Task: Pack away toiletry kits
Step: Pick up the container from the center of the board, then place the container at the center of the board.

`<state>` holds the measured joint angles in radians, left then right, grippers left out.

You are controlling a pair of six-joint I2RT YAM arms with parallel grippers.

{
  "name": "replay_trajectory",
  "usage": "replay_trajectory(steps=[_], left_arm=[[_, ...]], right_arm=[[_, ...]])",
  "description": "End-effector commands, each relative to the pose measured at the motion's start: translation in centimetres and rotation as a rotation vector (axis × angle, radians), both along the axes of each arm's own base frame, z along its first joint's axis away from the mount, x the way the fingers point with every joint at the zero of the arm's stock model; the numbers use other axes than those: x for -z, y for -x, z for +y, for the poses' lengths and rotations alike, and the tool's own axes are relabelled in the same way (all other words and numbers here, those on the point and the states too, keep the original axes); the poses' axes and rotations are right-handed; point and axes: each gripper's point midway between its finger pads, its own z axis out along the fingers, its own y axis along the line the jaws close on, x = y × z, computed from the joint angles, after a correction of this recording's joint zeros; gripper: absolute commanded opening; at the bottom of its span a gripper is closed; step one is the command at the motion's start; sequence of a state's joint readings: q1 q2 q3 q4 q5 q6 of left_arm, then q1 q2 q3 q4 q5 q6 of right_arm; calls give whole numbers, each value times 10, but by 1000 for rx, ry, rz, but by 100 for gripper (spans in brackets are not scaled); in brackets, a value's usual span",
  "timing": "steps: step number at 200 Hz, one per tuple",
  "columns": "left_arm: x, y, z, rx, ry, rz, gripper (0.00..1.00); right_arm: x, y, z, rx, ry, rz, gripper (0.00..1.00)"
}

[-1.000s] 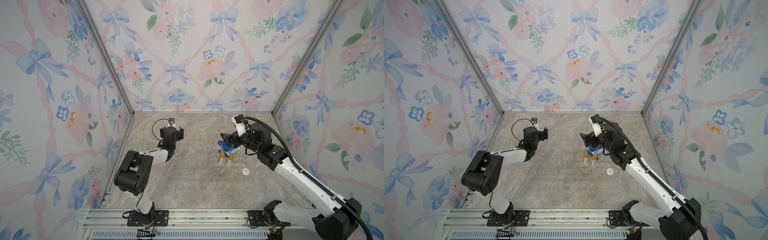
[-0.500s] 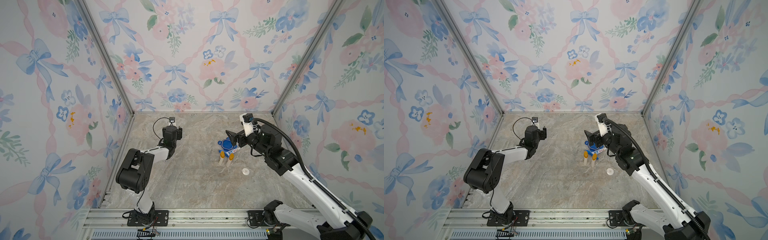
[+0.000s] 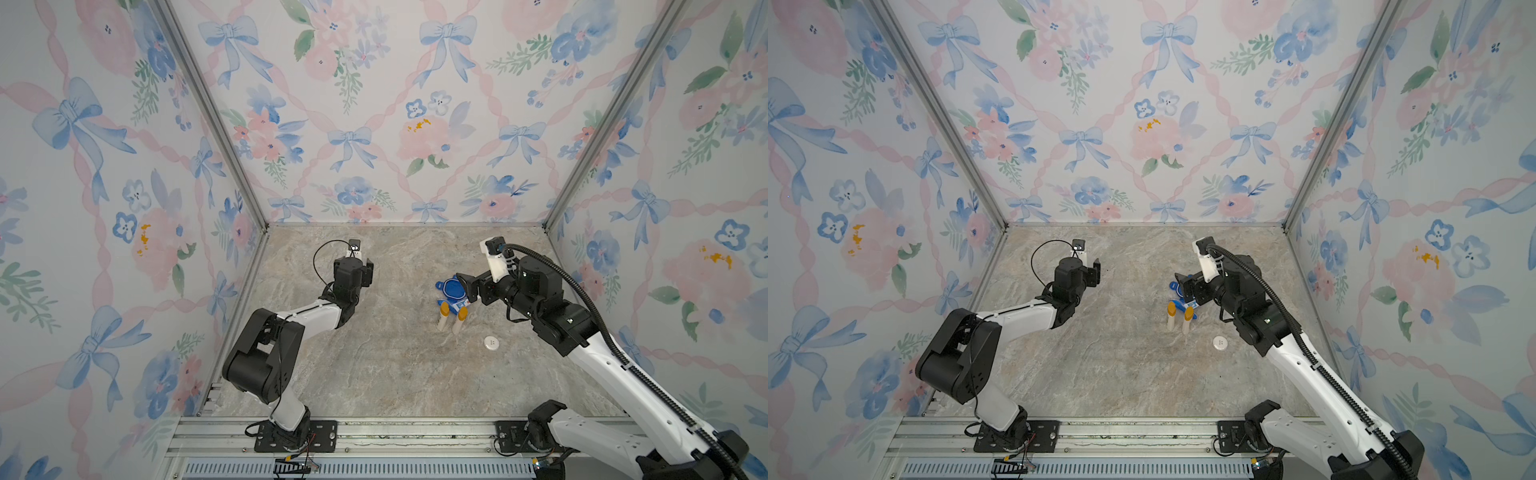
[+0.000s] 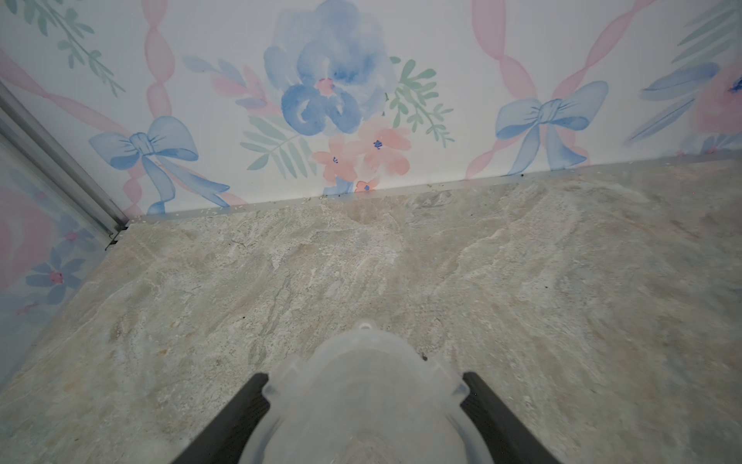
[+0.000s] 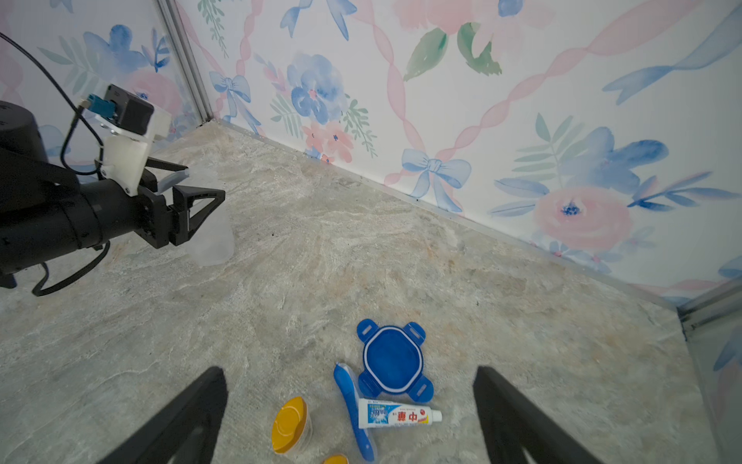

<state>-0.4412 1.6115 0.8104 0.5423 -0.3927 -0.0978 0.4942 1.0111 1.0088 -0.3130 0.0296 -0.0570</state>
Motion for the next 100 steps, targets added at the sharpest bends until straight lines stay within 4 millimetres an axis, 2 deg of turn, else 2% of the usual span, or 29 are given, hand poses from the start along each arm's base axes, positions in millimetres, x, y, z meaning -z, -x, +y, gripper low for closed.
replay_trajectory(steps=[1,20,22,28,47,100], left_arm=[[-6,24,-10,23,24,-3,63],[-13,48,-24,69,51,-16,62],[-6,54,-23,76,46,-1,62],[-3,65,-28,98,53,5,63],[-5,93,-42,162,79,-5,62],[-2,149,-76,319,123,1,63]], right_arm=[[21,9,-18,61,34,82,97],[33,14,-25,88,49,130,97],[35,14,-26,92,51,136,97],[39,16,-29,106,57,152,97],[57,23,-35,131,62,212,97],[101,36,-38,152,65,341,99]])
